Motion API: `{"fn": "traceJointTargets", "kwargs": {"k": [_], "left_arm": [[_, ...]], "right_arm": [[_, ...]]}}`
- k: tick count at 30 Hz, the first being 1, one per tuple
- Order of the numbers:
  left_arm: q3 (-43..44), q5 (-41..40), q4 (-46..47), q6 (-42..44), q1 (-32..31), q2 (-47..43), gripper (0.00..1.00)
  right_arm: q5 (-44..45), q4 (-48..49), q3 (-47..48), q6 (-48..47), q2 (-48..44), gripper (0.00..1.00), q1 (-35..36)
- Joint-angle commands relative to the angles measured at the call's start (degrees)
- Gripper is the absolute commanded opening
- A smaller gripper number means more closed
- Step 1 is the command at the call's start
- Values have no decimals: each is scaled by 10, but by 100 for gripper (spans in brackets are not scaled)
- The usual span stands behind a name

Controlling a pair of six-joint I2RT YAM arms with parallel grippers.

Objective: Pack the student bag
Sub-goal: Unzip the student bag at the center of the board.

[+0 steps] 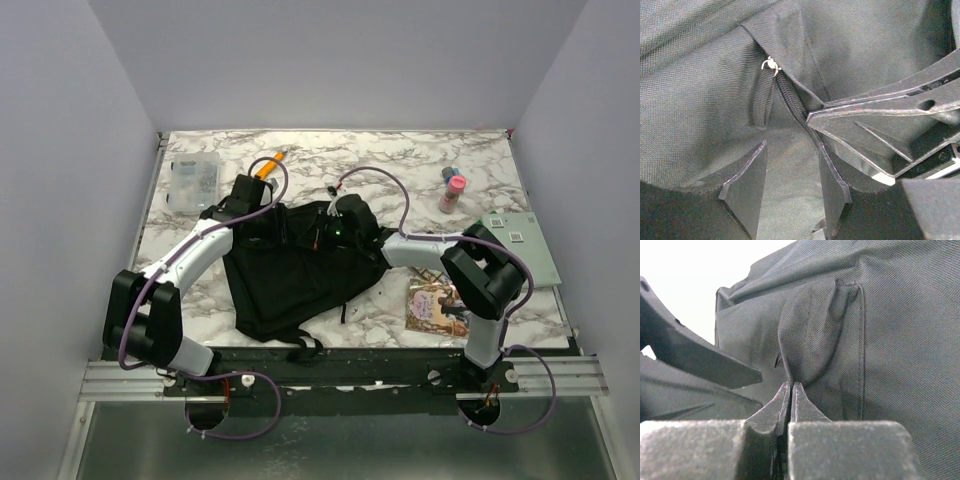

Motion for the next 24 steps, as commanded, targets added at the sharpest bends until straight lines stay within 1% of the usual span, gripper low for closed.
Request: {"fn": "traceJointTargets", "kwargs": {"k": [1, 5, 10, 15, 18, 24], "left_arm": [[-21, 71, 48, -47, 32, -10, 46], [-6, 109, 43, -23, 36, 21, 42], [-7, 95, 37, -11, 38, 29, 40], [0, 42, 14, 5, 38, 26, 39], [2, 24, 6, 15, 36, 24, 35], [16, -21, -14, 34, 23, 22, 35]], "right_arm": [[-40, 68, -28, 45, -31, 1, -1], [-44, 68, -25, 43, -32, 1, -2], [-52, 69, -20, 45, -35, 1, -2], [-46, 71, -21, 44, -40, 1, -2], [-48, 73, -24, 46, -43, 1, -2], [-50, 82, -36, 47, -49, 1, -2]]}}
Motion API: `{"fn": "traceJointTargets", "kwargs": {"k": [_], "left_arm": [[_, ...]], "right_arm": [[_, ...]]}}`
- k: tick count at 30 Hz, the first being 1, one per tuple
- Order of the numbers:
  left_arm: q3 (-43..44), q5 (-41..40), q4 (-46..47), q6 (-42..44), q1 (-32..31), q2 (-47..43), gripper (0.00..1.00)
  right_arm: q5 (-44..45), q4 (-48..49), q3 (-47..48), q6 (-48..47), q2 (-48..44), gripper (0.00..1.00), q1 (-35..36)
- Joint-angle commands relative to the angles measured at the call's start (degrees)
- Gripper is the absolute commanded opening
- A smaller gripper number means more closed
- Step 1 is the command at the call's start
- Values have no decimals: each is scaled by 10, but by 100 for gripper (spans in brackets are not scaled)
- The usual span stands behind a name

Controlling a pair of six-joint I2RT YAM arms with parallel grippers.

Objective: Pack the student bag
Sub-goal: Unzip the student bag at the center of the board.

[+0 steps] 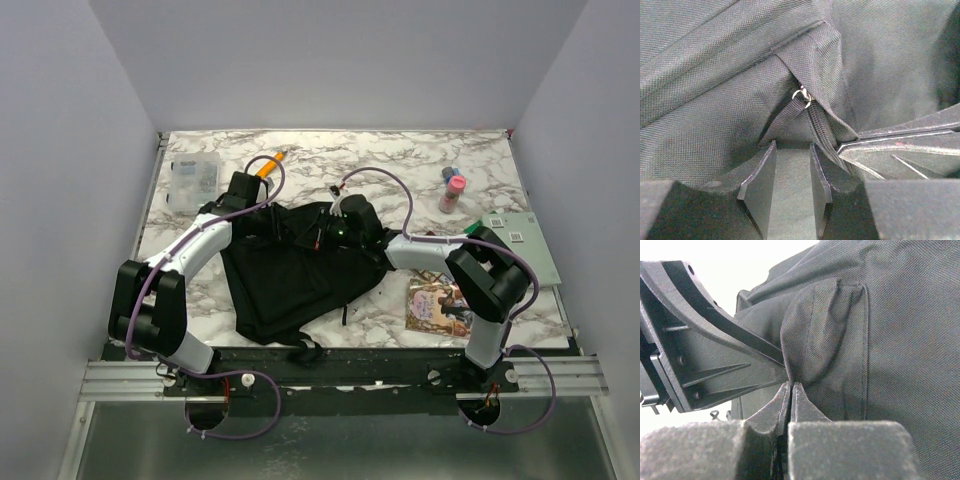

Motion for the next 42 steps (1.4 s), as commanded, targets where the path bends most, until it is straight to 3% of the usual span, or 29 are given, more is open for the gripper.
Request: {"fn": "traceJointTargets", "kwargs": {"k": [1, 5, 13, 25, 34, 36, 42], "left_arm": [[22, -60, -24, 29, -12, -11, 35], [18, -92, -24, 41, -24, -37, 36], [20, -121, -23, 57, -37, -51, 51], [56, -121, -46, 68, -34, 8, 51], [55, -96, -51, 60, -34, 24, 43], [51, -90, -49, 61, -34, 22, 33], [50, -93, -48, 62, -34, 15, 16]], "right_arm": [[-24, 49, -8, 14, -29, 1, 1], [-29, 51, -12, 14, -27, 1, 0], [-43, 62, -7, 17, -20, 1, 1], [-56, 77, -9, 25, -18, 1, 1], [-58, 82, -9, 27, -16, 1, 1], [-58, 82, -9, 28, -15, 1, 1], [-60, 86, -7, 32, -11, 1, 1]]}}
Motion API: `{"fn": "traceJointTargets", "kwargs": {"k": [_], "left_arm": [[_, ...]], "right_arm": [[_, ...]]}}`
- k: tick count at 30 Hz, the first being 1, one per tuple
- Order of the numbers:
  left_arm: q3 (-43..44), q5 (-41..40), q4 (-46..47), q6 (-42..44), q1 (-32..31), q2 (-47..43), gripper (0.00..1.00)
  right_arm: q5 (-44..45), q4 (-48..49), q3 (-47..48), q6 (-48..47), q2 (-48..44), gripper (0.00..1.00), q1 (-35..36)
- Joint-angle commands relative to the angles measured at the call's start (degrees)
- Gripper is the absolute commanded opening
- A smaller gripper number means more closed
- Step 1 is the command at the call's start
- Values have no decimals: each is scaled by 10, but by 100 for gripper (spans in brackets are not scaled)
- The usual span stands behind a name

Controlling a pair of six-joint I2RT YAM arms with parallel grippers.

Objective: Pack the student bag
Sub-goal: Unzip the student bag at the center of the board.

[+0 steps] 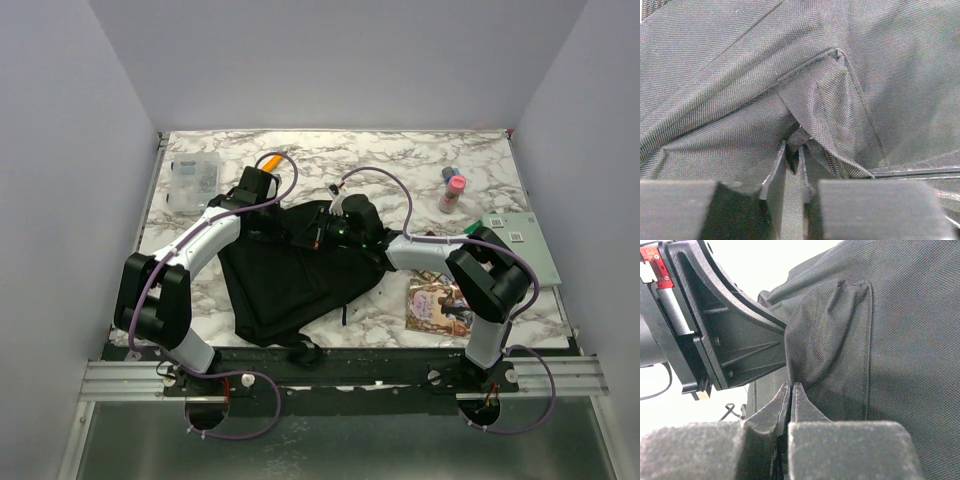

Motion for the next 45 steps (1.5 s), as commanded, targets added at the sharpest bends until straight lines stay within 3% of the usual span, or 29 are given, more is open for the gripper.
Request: {"fn": "traceJointTargets", "kwargs": {"k": [1, 6, 12, 23, 35, 45], "left_arm": [[-2, 9, -6, 3, 0, -15, 12], [-13, 15, -7, -5, -7, -35, 0], [-43, 27, -10, -26, -40, -78, 0], [-108, 138, -8, -58, -42, -168, 0], [-193, 216, 25, -131, -93, -260, 0], [-280, 193, 65, -223, -163, -318, 0]], "right_arm": [[-23, 47, 1, 13, -7, 1, 1], [-10, 46, 1, 23, -3, 1, 1], [20, 55, -3, 54, 4, 1, 1], [53, 103, -5, 122, 30, 1, 1], [75, 102, -5, 125, 16, 1, 1], [81, 116, -12, 133, 14, 1, 1]]}}
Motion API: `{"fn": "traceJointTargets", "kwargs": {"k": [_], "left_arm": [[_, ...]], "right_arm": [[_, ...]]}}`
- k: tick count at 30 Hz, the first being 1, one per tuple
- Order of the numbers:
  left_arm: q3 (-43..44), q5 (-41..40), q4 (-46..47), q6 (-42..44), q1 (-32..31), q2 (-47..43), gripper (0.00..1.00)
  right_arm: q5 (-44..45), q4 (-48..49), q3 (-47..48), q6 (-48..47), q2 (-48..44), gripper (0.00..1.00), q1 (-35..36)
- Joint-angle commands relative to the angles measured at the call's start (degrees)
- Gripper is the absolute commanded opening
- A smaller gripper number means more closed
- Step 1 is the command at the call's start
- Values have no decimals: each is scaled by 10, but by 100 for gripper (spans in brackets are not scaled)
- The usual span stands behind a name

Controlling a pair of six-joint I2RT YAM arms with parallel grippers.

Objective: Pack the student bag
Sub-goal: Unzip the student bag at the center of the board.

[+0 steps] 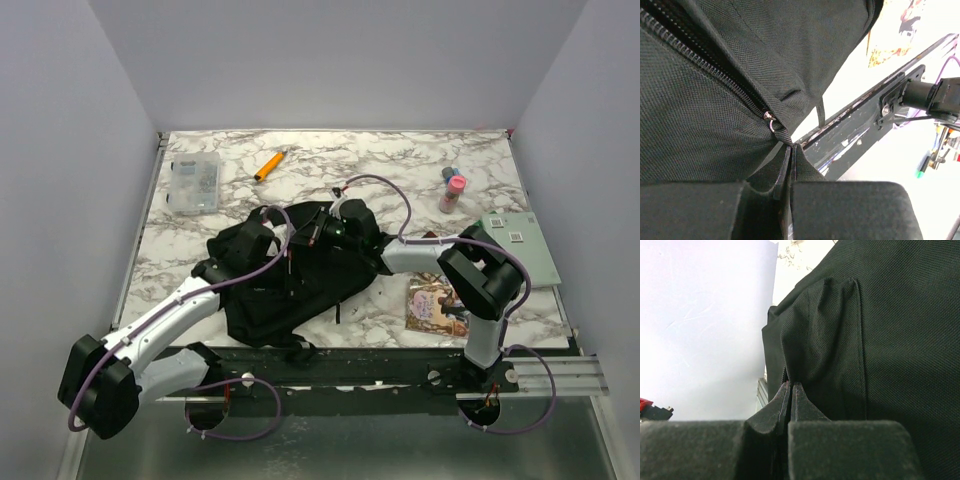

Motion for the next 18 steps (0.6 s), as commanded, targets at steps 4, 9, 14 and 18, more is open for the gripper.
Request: {"fn": "traceJointTargets", "kwargs": {"k": [4, 9, 14, 18], "left_arm": [[-84, 26, 37, -95, -37, -59, 0], [-59, 10, 8, -68, -35, -64, 24], [14, -44, -57, -1, 1, -99, 64], [69, -83, -71, 44, 71, -113, 78]], "right_arm": [[36, 54, -5, 10, -7, 1, -5], [16, 77, -23, 2, -14, 1, -5], [-30, 57, -17, -36, -13, 1, -5], [-26, 22, -16, -63, -24, 1, -5]]}}
